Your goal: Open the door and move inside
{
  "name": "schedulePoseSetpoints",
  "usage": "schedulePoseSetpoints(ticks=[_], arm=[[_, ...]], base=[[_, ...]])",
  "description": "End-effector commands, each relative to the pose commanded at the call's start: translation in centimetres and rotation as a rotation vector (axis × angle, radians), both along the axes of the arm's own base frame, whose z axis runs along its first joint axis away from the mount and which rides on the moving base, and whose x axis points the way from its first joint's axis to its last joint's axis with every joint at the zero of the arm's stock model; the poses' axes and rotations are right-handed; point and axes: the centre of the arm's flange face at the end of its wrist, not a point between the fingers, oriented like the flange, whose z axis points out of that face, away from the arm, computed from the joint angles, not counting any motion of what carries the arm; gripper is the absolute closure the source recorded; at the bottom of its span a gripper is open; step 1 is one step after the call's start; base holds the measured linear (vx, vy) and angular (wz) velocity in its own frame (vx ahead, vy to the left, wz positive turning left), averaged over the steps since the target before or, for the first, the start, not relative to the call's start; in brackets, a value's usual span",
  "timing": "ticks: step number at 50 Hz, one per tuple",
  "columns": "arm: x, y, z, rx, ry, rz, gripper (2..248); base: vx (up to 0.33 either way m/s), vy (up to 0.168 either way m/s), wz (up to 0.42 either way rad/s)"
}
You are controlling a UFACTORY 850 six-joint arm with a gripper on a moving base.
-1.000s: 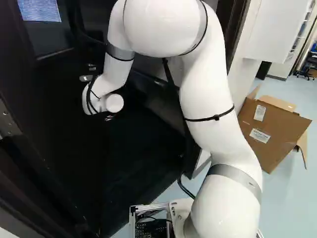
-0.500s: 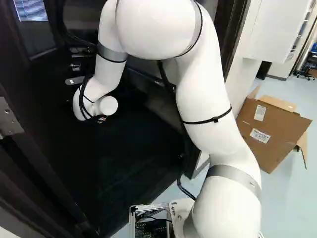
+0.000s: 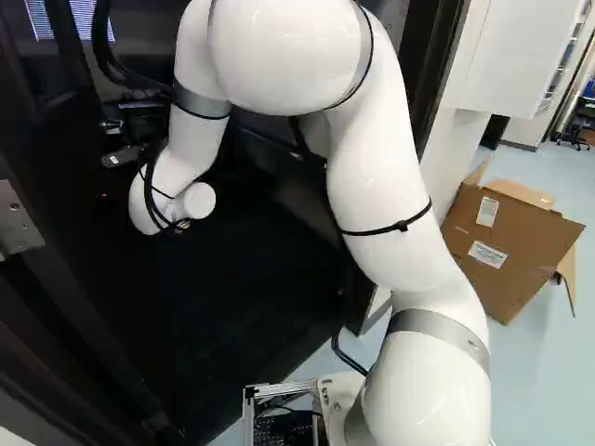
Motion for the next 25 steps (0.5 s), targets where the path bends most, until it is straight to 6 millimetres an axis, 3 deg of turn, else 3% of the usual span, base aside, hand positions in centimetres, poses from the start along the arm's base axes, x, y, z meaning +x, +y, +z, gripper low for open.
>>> schedulePoseSetpoints(ticks=[25], arm=[[-1.9,2.4,0.1,-0.017,-0.097,0.193,3]], base=[[0.000,0.000,0.000]])
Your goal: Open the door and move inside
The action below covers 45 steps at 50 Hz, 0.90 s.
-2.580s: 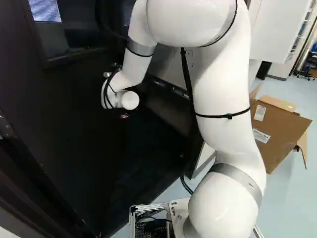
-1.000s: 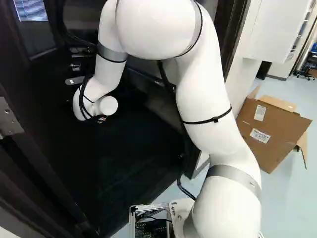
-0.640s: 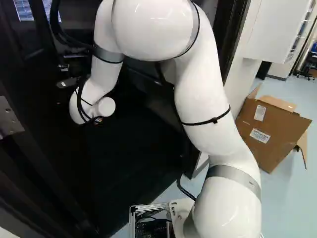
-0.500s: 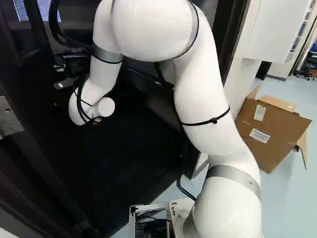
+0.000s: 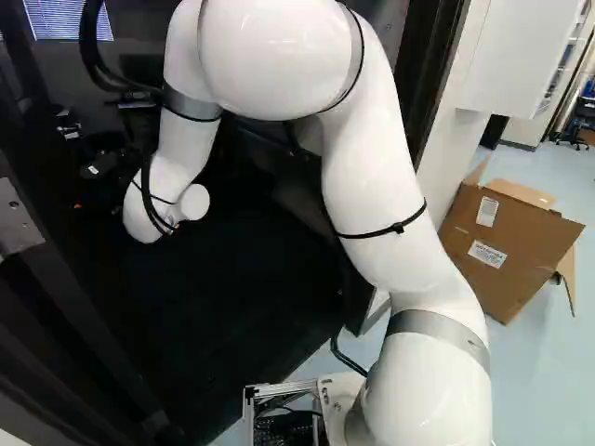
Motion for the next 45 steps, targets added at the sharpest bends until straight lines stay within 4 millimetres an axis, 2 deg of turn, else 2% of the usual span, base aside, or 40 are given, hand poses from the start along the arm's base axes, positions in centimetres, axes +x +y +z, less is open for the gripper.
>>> schedulePoseSetpoints(ticks=[20,45], arm=[[-0.3,0.2,0.0,0.000,-0.013,0.025,3],[0.0,-3.6,0.5,-0.009,0.008,-0.033,3]], base=[[0.000,0.000,0.000],[0.000,0.000,0.000]])
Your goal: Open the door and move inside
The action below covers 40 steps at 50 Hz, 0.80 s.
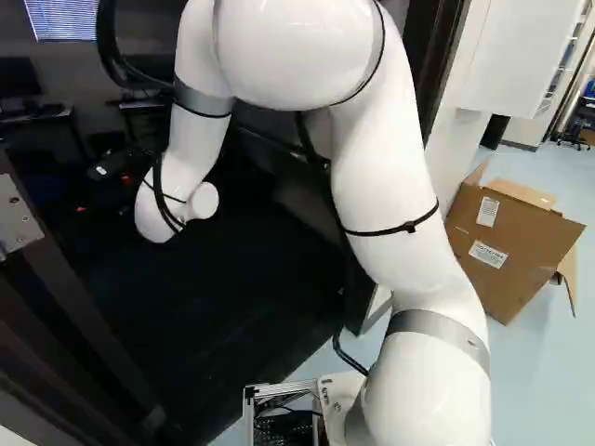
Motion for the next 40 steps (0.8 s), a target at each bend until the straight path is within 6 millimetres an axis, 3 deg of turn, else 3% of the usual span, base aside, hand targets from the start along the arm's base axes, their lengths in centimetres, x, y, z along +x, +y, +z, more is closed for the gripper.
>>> schedulePoseSetpoints(ticks=[40], arm=[[1.6,-7.8,0.7,0.029,0.071,-0.227,3]], base=[[0.000,0.000,0.000]])
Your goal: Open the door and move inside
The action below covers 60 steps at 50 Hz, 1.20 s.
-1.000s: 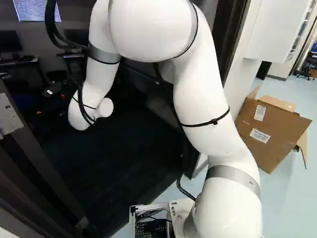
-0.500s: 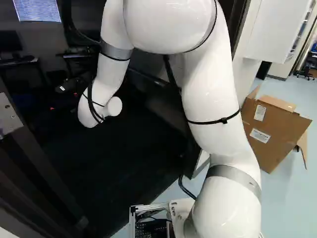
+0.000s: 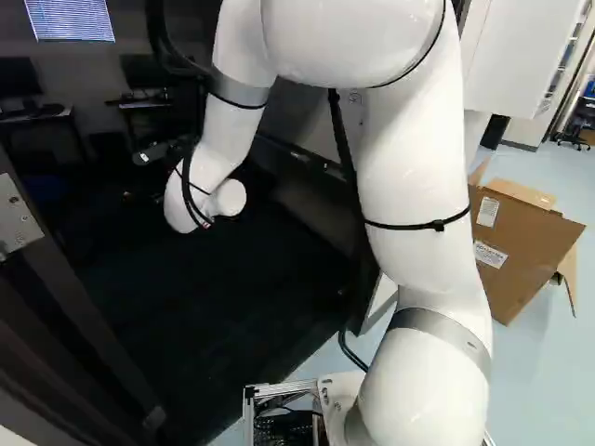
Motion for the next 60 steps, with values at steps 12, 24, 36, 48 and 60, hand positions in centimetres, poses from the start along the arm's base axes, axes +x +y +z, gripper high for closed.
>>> schedulePoseSetpoints(ticks=[12,24,36,48,60], arm=[[0.0,-2.4,0.2,0.010,0.021,-0.067,3],[-0.7,-4.8,0.4,0.019,0.041,-0.127,3],[-1.5,-7.2,0.6,0.027,0.061,-0.185,3],[-2.5,-9.6,0.6,0.034,0.084,-0.248,3],[-3.4,-12.0,0.7,0.042,0.107,-0.313,3]], base=[[0.000,0.000,0.000],[0.000,0.000,0.000],[0.000,0.000,0.000],[0.000,0.000,0.000],[0.000,0.000,0.000]])
